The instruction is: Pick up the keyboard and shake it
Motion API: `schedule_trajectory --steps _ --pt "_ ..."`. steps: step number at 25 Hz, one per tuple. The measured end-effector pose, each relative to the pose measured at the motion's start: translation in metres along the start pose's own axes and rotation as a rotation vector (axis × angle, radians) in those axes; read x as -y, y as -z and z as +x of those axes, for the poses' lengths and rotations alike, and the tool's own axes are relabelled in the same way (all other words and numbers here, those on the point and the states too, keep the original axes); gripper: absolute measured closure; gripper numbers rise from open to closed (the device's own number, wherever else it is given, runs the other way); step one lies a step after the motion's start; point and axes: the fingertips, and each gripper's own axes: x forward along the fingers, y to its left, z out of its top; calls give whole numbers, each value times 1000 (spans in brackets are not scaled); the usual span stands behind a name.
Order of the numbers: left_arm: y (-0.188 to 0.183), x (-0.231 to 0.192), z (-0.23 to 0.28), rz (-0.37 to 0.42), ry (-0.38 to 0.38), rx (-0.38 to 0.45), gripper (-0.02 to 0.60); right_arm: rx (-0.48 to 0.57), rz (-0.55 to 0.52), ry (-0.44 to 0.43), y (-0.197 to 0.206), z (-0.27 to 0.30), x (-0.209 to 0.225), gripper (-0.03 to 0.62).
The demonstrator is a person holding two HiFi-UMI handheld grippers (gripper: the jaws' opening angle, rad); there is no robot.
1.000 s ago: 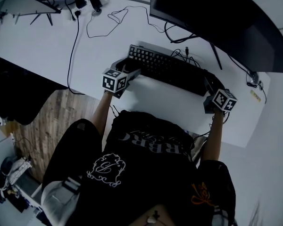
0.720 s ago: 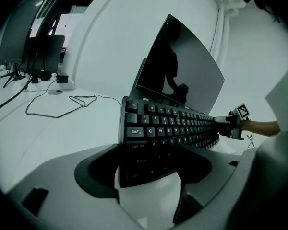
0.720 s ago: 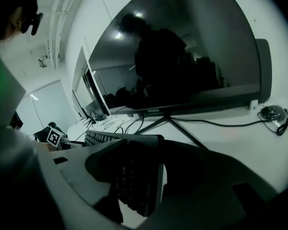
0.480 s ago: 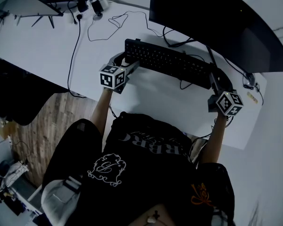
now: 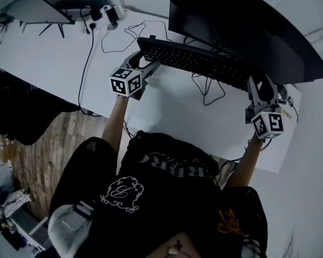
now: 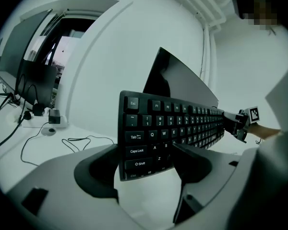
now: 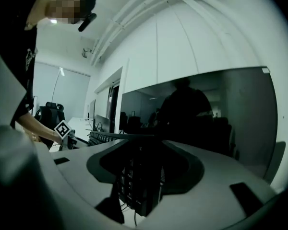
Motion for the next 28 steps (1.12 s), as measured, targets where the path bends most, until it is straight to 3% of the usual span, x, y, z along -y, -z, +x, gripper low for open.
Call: schedule_trajectory --steps 6,10,13,21,28 --pt "-12 -4 2 -17 10 69 225 131 -153 -95 -38 -12 -29 398" --pt "-21 -10 -2 -13 5 110 225 110 -274 -128 -48 -18 -47 410" --pt "-26 -14 -6 -4 -7 123 225 130 -303 -128 -60 -15 -55 414" --pt "-27 -9 -12 18 -15 96 225 85 -206 -116 -43 -19 -45 411" --pt "-9 -9 -27 36 -32 -12 225 2 -41 -104 -9 -12 -34 407"
